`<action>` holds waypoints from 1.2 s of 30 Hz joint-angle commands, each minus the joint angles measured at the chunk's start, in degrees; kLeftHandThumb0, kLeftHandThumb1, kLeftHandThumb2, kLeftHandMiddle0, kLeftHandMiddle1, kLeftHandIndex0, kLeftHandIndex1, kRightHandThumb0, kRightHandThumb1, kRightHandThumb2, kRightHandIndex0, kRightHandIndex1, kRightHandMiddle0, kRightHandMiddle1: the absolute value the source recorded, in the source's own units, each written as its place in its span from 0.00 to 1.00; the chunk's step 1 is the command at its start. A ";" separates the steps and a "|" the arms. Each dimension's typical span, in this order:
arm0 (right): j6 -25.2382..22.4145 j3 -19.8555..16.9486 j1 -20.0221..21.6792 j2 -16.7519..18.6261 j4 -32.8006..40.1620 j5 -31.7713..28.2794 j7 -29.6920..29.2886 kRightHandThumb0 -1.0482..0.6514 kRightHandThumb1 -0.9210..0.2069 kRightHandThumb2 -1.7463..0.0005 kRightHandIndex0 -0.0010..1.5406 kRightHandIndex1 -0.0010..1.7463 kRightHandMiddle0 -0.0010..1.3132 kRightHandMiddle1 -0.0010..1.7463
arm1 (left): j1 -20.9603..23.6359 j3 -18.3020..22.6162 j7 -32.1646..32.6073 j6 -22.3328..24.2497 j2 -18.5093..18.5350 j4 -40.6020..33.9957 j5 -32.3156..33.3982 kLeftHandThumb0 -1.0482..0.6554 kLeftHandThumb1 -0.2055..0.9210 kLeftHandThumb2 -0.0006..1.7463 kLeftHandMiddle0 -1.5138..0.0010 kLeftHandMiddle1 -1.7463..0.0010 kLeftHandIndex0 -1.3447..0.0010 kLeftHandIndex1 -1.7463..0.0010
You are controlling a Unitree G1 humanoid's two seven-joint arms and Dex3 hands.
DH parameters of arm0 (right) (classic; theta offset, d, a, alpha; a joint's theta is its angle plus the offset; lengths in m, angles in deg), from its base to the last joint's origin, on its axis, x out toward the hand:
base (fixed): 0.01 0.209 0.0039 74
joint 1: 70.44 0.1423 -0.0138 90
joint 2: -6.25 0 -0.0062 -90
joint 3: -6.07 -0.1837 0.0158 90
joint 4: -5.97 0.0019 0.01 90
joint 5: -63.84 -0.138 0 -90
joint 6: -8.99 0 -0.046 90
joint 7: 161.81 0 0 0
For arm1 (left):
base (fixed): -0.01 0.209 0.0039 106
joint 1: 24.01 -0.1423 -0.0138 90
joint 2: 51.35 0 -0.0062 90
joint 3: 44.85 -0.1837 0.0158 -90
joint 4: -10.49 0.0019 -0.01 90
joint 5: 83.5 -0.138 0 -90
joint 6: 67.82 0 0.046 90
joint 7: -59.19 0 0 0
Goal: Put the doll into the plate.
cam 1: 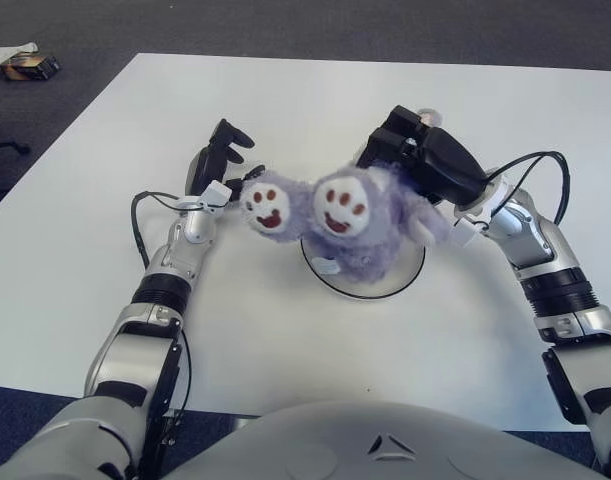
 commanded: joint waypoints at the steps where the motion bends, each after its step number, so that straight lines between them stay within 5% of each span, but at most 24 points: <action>1: -0.42 -0.35 1.76 -1.36 -0.23 -0.80 1.76 0.28 0.50 0.47 0.00 0.48 0.02 0.70 | -1.96 0.23 -0.19 0.74 -0.69 -0.14 0.36 0.61 0.77 0.47 0.70 0.12 0.84 0.00; 10: -2.52 0.03 2.94 -4.37 -0.42 -5.31 9.52 0.17 0.29 0.61 0.00 0.21 0.00 0.44 | -2.38 0.02 0.68 2.99 -0.47 -1.73 -1.31 0.61 0.76 0.49 0.71 0.11 0.84 0.00; 21: -9.31 -0.18 4.14 -5.40 -0.26 -17.56 21.08 0.10 0.23 0.69 0.00 0.13 0.00 0.38 | -2.79 0.35 0.16 5.73 -0.91 -2.91 -1.12 0.61 0.77 0.50 0.71 0.08 0.88 0.00; 36: -13.09 -0.71 19.34 -10.37 -14.27 -25.33 40.73 0.08 0.24 0.70 0.01 0.08 0.00 0.25 | -3.05 1.37 -1.86 5.72 -1.69 -2.97 1.71 0.61 0.79 0.48 0.70 0.09 0.89 0.00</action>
